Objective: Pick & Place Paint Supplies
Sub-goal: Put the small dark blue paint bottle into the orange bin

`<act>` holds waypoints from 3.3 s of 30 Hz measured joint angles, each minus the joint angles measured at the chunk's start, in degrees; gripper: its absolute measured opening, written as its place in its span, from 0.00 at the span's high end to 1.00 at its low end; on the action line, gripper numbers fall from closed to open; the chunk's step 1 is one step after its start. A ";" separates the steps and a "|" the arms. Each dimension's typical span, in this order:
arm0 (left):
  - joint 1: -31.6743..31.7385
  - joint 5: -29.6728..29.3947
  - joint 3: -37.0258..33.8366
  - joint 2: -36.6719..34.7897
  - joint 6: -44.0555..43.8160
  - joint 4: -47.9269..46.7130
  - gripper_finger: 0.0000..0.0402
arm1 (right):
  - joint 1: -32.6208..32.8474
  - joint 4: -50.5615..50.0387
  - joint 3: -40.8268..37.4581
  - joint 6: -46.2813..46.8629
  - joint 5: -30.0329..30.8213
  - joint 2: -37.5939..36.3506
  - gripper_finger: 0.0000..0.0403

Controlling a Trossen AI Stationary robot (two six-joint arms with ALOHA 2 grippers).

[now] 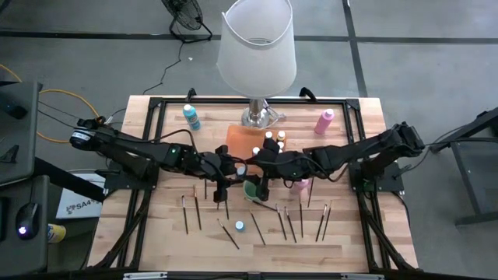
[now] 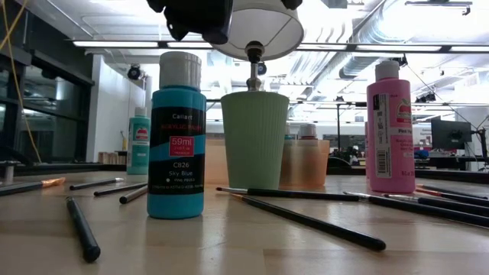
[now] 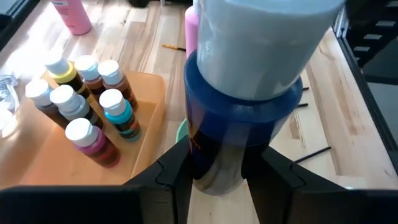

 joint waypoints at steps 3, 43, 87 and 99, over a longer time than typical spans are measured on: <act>0.00 0.08 0.00 0.00 0.31 -0.03 0.70 | -0.30 -0.96 0.00 1.18 -0.63 0.00 0.46; -0.06 2.76 0.00 -0.30 4.22 -2.80 0.60 | -0.71 3.57 -0.04 5.78 -4.43 3.36 0.71; 0.00 -10.80 -0.07 -20.99 2.54 -22.20 0.41 | -19.33 -11.05 -0.01 31.03 20.78 16.27 0.71; -0.11 -10.48 -0.07 -20.98 2.57 -22.63 0.41 | -20.35 -12.52 -0.01 35.85 19.38 19.31 0.71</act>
